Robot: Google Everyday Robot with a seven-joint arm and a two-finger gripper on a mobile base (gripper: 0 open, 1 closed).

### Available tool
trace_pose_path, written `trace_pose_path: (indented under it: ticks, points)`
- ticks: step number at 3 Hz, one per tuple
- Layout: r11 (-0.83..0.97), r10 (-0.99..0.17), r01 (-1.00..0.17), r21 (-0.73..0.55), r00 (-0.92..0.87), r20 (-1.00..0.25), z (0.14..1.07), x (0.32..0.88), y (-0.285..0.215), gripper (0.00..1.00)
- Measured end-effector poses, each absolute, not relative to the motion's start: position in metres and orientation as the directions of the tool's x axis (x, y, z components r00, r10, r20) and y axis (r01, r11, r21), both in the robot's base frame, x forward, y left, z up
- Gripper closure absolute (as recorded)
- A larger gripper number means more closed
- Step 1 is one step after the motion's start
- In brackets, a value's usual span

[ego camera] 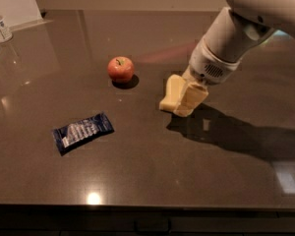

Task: Move sponge near rxbar blueberry

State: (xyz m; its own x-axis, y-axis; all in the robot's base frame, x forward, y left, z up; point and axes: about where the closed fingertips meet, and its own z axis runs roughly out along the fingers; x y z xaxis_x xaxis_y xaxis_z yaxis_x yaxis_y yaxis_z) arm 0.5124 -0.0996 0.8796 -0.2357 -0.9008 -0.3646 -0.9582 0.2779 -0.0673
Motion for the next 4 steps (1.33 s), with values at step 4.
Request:
trace_pose_path:
  ticks: [4]
  points:
    - [0.087, -0.892, -0.995, -0.046, -0.057, -0.449, 0.861, 0.478, 0.049, 0.82]
